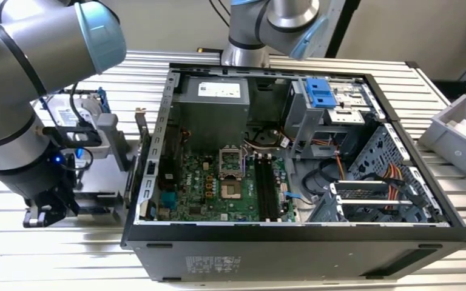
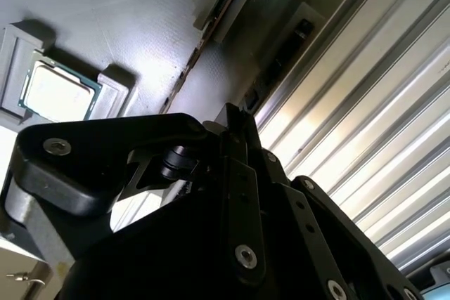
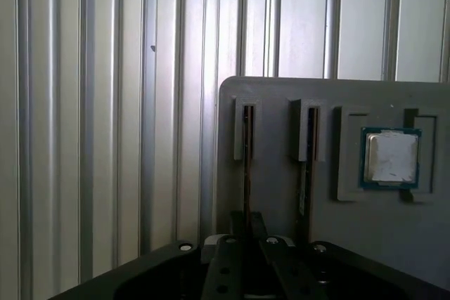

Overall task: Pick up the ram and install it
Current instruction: 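Pick up the ram and move it above insertion slot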

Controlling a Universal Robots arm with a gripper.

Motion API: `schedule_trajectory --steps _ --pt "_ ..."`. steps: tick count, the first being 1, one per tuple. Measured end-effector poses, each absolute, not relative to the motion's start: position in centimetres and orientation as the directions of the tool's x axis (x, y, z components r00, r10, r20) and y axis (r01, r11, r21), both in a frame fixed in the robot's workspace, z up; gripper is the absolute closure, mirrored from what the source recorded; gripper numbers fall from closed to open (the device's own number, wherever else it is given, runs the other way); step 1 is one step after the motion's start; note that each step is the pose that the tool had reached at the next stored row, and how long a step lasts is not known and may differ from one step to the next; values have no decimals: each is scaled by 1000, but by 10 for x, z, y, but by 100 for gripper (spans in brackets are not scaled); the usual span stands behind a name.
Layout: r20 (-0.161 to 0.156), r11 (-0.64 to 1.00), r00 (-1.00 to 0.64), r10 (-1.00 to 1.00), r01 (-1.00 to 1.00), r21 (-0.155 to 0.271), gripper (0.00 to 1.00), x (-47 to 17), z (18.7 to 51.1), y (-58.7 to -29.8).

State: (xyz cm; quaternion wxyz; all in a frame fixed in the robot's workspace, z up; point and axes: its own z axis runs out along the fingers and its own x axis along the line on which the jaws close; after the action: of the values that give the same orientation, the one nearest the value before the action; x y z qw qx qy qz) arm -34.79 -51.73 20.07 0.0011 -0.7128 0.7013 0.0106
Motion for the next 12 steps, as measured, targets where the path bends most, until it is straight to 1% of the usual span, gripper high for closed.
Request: schedule_trajectory --steps 12 --pt "-17 -16 16 -1000 -1000 14 100 -348 208 -517"
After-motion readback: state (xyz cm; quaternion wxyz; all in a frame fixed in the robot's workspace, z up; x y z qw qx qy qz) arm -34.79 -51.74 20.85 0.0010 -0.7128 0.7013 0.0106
